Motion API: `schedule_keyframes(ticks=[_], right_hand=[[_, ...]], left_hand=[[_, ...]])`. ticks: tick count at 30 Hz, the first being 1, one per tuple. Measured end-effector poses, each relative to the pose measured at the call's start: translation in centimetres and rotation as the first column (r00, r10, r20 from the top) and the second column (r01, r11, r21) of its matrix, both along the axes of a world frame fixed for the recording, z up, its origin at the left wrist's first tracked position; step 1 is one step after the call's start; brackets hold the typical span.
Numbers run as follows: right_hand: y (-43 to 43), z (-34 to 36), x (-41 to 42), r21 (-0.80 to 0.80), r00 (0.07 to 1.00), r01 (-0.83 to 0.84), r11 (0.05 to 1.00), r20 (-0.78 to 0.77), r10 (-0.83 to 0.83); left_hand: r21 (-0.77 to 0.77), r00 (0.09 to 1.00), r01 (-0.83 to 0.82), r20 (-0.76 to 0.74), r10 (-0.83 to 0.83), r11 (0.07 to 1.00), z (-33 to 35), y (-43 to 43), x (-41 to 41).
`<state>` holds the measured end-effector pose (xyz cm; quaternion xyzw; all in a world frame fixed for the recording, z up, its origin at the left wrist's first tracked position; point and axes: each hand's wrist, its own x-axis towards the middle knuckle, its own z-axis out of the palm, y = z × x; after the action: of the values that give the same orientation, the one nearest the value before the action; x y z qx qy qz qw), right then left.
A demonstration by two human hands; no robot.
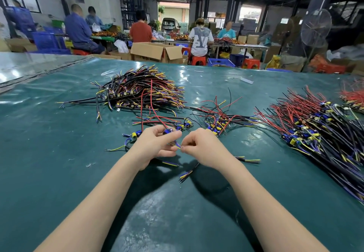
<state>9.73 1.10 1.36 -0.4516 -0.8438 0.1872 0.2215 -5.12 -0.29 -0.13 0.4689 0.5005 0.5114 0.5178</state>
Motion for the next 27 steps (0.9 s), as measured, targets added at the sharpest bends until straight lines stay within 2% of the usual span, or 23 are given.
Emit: schedule_keyframes(ticks=[2,4,8,11,15,18,20,22,25,27], right_hand=[[0.0,0.0,0.1,-0.019,1.000,-0.019,1.000,0.003,0.019],[0.0,0.1,0.2,-0.052,0.998,-0.026,0.998,-0.050,0.023],[0.2,0.1,0.4,-0.037,0.986,0.002,0.999,-0.169,-0.009],[0.2,0.1,0.6,-0.049,0.975,-0.034,0.998,-0.222,0.022],[0.1,0.4,0.8,-0.168,0.915,-0.103,0.980,-0.404,0.027],[-0.1,0.5,0.7,-0.232,0.887,-0.170,0.958,-0.459,0.046],[-0.2,0.5,0.6,-0.259,0.870,-0.192,0.947,-0.491,0.043],[-0.1,0.5,0.5,-0.273,0.855,-0.174,0.946,-0.518,0.007],[0.0,0.5,0.3,-0.250,0.869,-0.081,0.965,-0.492,-0.055],[-0.1,0.4,0.0,-0.210,0.895,-0.027,0.977,-0.440,-0.070]], left_hand=[[-0.002,0.997,-0.006,-0.075,0.005,1.000,-0.3,0.0,-0.2],[-0.009,0.996,0.017,-0.087,-0.018,1.000,-0.3,0.0,-0.5],[-0.021,0.996,0.064,0.062,-0.062,0.998,0.1,-0.1,-0.8],[-0.058,0.994,0.095,0.061,-0.092,0.994,0.1,-0.2,-0.8],[-0.054,0.995,0.071,0.079,-0.067,0.996,0.2,0.0,-1.2],[-0.077,0.974,0.112,0.205,-0.095,0.991,0.4,-0.1,-1.4],[-0.087,0.918,0.178,0.375,-0.133,0.980,0.7,-0.3,-1.2],[-0.073,0.874,0.192,0.466,-0.137,0.979,0.8,-0.3,-1.0],[-0.056,0.870,0.132,0.485,-0.089,0.990,1.0,-0.2,-0.5],[-0.046,0.896,0.078,0.441,-0.050,0.996,1.0,-0.1,-0.2]])
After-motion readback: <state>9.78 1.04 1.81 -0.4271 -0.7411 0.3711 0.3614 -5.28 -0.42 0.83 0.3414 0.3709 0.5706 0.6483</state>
